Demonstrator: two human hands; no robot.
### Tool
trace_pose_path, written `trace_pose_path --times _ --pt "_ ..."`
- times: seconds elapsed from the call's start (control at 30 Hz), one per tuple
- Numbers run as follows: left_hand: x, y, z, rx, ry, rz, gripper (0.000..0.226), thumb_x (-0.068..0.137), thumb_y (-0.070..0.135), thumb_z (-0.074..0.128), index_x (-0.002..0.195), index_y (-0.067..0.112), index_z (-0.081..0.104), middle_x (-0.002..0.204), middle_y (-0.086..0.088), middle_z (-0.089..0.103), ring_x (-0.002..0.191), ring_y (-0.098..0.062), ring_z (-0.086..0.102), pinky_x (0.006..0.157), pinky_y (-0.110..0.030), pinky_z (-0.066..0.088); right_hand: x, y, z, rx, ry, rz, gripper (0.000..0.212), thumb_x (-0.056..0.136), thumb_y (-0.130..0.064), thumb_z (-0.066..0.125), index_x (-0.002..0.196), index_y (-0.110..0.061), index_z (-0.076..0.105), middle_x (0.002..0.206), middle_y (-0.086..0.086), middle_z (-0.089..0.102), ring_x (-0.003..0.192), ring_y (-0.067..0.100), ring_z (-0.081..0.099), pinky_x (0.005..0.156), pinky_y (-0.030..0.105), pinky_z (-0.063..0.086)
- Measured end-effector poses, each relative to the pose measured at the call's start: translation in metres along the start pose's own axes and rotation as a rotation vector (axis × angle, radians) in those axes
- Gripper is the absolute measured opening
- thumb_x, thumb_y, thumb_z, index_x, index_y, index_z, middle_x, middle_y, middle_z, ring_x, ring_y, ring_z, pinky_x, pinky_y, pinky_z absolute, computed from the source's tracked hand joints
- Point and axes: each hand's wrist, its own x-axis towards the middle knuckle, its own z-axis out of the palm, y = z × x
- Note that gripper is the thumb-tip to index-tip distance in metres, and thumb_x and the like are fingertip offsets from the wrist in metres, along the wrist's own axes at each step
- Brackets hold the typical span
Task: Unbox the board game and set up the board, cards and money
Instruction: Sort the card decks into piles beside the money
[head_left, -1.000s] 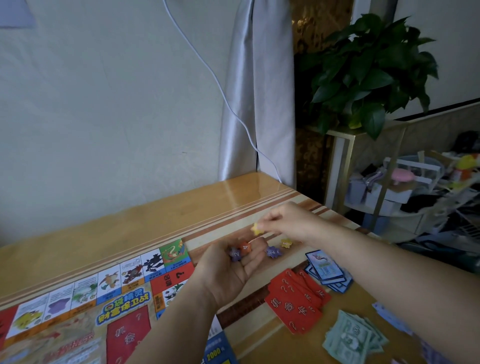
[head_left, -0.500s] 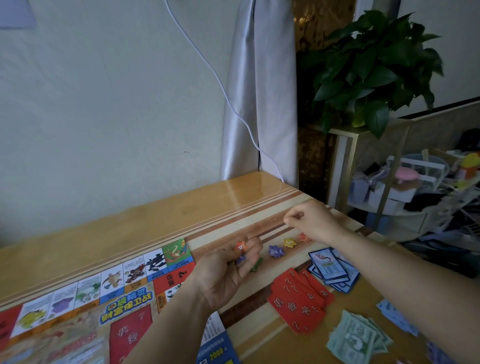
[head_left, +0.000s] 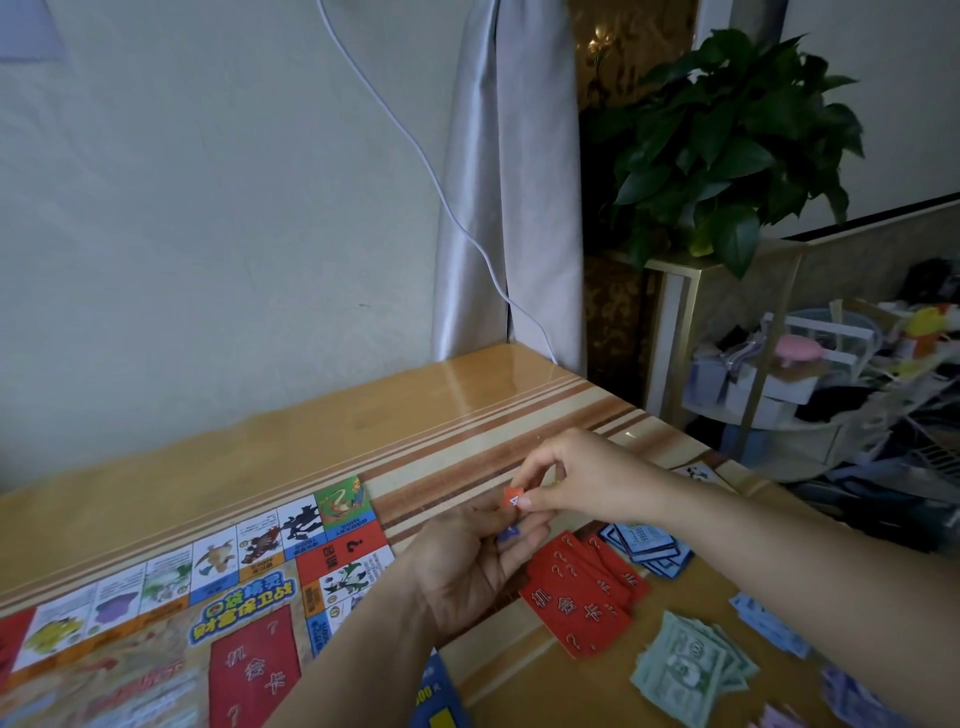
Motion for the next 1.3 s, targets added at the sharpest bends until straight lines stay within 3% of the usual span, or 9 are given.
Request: trace_pose_path --times 0.2,0.43,0.63,0.7,0.8,0.9,0.97,1.1,1.3 --pt "-0.008 0.006 0.005 -0.109 -0.028 0.002 0.036 0.087 0.002 0.043 0.118 -0.015 0.049 0.116 -0.035 0.060 0.088 -0.035 0.070 0.078 -0.043 0.055 0.010 0.021 -0.006 0.212 0.116 0.152 0.004 0.084 -0.026 0.070 0.083 -0.024 0.073 0.086 -0.013 0.070 0.088 -0.004 0.062 0.082 0.016 0.046" --pt "-0.006 0.008 -0.005 -0.150 0.012 0.052 0.034 0.094 -0.011 0.025 0.122 -0.011 0.045 0.110 -0.035 0.062 0.082 -0.037 0.071 0.072 -0.041 0.057 0.019 0.082 -0.020 0.092 0.334 0.384 0.008 0.082 -0.014 0.072 0.090 -0.015 0.070 0.101 0.003 0.068 0.100 0.017 0.061 0.084 0.026 0.044" --pt "0.001 0.008 -0.010 -0.093 0.056 0.053 0.030 0.098 -0.007 0.028 0.119 -0.011 0.049 0.106 -0.031 0.066 0.082 -0.035 0.071 0.071 -0.041 0.058 0.023 0.106 -0.005 -0.196 0.382 0.446 0.008 0.086 -0.023 0.067 0.092 -0.023 0.071 0.102 0.000 0.070 0.097 0.017 0.062 0.086 0.034 0.051" --pt "0.001 0.008 -0.009 -0.069 0.066 0.041 0.027 0.099 -0.006 0.029 0.112 -0.013 0.052 0.104 -0.029 0.067 0.079 -0.033 0.072 0.068 -0.039 0.059 0.024 0.094 -0.007 -0.154 0.431 0.366 0.012 0.089 -0.023 0.064 0.099 -0.022 0.071 0.105 -0.003 0.068 0.098 0.012 0.060 0.082 0.024 0.048" --pt "0.001 0.007 -0.007 -0.030 0.047 0.023 0.028 0.099 -0.005 0.031 0.106 -0.016 0.055 0.099 -0.026 0.068 0.079 -0.030 0.072 0.071 -0.036 0.058 0.020 0.052 -0.014 0.009 0.207 0.171 0.021 0.090 -0.028 0.063 0.108 -0.021 0.070 0.104 -0.014 0.065 0.092 -0.006 0.055 0.074 0.004 0.038" --pt "0.002 0.007 -0.003 -0.021 0.023 0.014 0.026 0.097 -0.004 0.034 0.113 -0.015 0.052 0.103 -0.031 0.066 0.086 -0.032 0.070 0.075 -0.038 0.057 0.015 0.016 -0.008 0.015 -0.068 0.048 0.023 0.086 -0.036 0.067 0.107 -0.028 0.071 0.082 -0.031 0.062 0.081 -0.019 0.054 0.072 0.005 0.037" --pt "0.004 0.006 -0.002 -0.024 0.022 0.013 0.027 0.096 -0.004 0.039 0.116 -0.015 0.051 0.111 -0.034 0.062 0.094 -0.034 0.068 0.074 -0.037 0.058 0.015 0.010 -0.001 -0.004 -0.090 0.020 0.020 0.085 -0.030 0.070 0.104 -0.024 0.072 0.062 -0.034 0.058 0.066 -0.021 0.052 0.060 0.003 0.037" --pt "0.006 0.007 0.002 -0.026 0.026 0.025 0.023 0.096 -0.003 0.040 0.106 -0.015 0.057 0.110 -0.032 0.063 0.086 -0.033 0.069 0.073 -0.037 0.057 0.019 0.012 0.004 0.033 -0.044 0.019 0.012 0.081 -0.027 0.074 0.093 -0.027 0.073 0.085 -0.018 0.066 0.084 -0.006 0.060 0.076 0.018 0.047" --pt "0.012 0.011 0.003 -0.062 0.053 0.032 0.029 0.099 0.003 0.038 0.114 -0.015 0.054 0.107 -0.033 0.063 0.076 -0.033 0.071 0.074 -0.039 0.056 0.026 0.018 0.001 0.108 -0.036 0.078 0.001 0.082 -0.026 0.073 0.082 -0.025 0.071 0.061 -0.026 0.062 0.061 -0.017 0.053 0.062 0.013 0.039"
